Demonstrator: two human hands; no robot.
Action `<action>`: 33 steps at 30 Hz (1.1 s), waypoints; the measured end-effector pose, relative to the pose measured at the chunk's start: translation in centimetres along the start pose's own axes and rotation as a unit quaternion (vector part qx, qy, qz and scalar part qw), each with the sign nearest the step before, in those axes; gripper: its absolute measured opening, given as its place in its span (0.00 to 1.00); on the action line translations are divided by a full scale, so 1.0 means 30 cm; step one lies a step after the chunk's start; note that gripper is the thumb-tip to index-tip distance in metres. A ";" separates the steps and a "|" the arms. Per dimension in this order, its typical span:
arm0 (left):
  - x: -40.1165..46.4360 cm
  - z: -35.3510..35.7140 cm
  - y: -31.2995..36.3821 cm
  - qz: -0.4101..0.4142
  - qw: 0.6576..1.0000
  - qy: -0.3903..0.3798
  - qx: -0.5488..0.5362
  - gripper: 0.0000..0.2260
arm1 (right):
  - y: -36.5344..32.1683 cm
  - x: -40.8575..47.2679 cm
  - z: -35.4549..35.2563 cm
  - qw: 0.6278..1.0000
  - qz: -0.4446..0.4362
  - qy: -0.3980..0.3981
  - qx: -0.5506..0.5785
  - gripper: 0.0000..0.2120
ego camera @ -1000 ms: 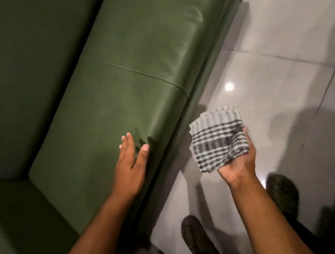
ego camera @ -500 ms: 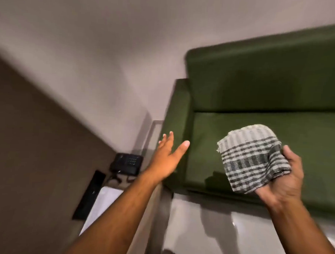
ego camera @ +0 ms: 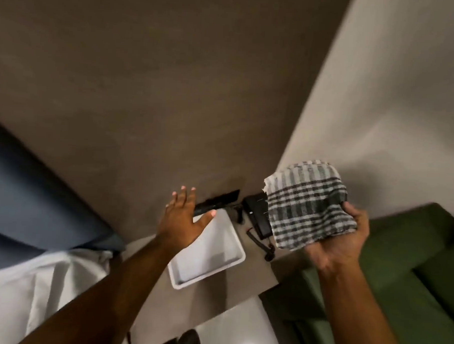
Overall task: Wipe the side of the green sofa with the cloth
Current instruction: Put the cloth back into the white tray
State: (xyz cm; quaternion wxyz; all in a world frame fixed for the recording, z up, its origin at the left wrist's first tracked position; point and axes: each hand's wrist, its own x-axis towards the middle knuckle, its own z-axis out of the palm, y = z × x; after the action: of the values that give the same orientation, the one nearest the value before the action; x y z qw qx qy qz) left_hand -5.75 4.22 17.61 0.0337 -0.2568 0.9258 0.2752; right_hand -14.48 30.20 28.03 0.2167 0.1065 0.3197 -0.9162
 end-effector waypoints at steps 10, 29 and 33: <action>0.085 0.340 -0.396 -0.118 0.990 -0.039 0.061 0.55 | 0.516 0.506 -0.162 0.966 0.241 0.005 -0.093 0.27; 0.209 1.065 -0.781 -0.138 0.974 0.048 0.171 0.41 | 1.279 0.863 -0.862 0.392 -0.023 -0.288 -0.873 0.30; 0.209 1.074 -0.781 -0.138 0.970 0.067 0.188 0.41 | 1.317 0.897 -0.905 0.331 -0.082 -0.270 -0.900 0.34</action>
State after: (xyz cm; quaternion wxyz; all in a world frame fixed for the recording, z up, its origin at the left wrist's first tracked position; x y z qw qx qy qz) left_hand -2.13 1.53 -22.46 0.0572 -0.3887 0.9168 0.0713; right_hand -18.32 10.77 -23.26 0.1792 -0.4339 0.8808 -0.0616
